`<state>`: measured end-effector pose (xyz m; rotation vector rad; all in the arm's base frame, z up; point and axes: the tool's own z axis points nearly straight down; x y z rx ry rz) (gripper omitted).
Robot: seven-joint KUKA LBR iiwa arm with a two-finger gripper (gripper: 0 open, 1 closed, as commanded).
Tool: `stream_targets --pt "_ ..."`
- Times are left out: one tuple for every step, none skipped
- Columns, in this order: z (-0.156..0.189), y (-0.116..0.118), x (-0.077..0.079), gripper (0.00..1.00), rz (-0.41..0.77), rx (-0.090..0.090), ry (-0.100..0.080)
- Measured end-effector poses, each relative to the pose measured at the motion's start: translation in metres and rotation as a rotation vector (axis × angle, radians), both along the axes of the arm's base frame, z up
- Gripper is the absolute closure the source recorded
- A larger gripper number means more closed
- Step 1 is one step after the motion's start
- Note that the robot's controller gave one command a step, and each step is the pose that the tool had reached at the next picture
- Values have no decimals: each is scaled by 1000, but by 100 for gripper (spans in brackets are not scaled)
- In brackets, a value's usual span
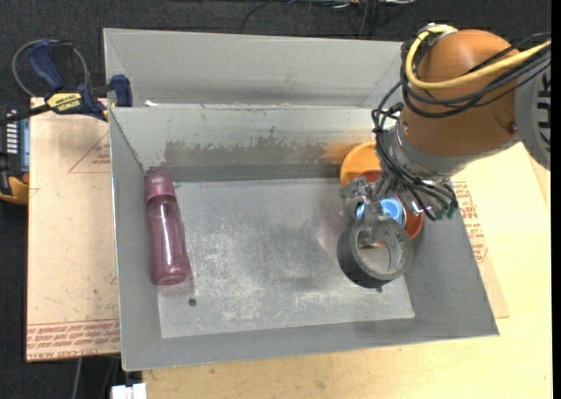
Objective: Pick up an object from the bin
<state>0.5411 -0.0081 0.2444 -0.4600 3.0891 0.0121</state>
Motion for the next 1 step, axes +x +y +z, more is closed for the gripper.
stream_targets --pt "-65 -19 -10 100 217 -1 5"
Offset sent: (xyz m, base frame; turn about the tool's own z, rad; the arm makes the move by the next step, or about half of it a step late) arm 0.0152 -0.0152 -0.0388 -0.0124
